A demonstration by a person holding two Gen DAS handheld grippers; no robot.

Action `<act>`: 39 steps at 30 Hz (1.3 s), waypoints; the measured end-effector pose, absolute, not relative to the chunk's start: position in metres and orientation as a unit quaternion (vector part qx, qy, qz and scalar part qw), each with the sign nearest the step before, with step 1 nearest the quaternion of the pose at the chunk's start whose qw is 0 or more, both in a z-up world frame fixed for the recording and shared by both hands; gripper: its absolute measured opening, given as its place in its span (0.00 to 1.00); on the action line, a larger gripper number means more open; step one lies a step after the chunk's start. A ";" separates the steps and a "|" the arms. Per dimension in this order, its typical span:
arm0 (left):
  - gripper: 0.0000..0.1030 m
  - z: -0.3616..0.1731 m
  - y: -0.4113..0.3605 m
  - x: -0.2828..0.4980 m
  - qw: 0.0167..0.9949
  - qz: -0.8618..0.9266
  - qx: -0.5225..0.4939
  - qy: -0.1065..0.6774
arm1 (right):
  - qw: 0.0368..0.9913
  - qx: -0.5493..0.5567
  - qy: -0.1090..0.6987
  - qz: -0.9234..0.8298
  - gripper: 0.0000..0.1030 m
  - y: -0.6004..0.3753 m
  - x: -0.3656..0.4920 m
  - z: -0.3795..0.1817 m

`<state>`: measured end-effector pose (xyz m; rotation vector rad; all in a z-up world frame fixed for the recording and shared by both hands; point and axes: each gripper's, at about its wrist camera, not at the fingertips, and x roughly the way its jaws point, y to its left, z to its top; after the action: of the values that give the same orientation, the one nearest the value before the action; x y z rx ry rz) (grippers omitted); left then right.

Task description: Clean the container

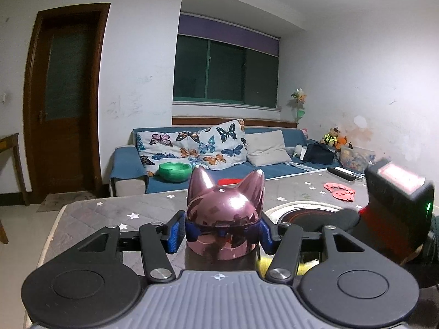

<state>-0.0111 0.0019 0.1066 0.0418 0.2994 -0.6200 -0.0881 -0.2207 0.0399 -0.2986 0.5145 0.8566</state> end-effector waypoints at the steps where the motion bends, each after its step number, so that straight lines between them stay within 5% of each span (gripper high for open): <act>1: 0.56 0.106 0.002 -0.011 0.941 -0.303 0.018 0.147 | 0.870 -0.137 0.240 0.409 0.16 -0.225 -0.089 0.046; 10: 0.56 0.109 0.004 -0.011 0.944 -0.300 0.001 0.141 | 0.882 -0.132 0.157 0.424 0.16 -0.232 -0.114 0.091; 20: 0.56 0.103 0.000 -0.010 0.947 -0.284 -0.005 0.147 | 0.873 -0.099 0.230 0.419 0.16 -0.231 -0.106 0.039; 31: 0.56 0.105 0.006 -0.018 0.953 -0.270 0.007 0.135 | 0.843 0.128 0.276 0.444 0.16 -0.287 -0.086 0.034; 39: 0.55 0.103 -0.003 -0.020 0.954 -0.270 0.019 0.132 | 0.846 0.222 0.173 0.453 0.16 -0.324 -0.090 0.072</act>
<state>-0.0200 -0.0028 0.1027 0.0394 0.2675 -0.5483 -0.0897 -0.3244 0.0724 0.4679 0.3653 0.9564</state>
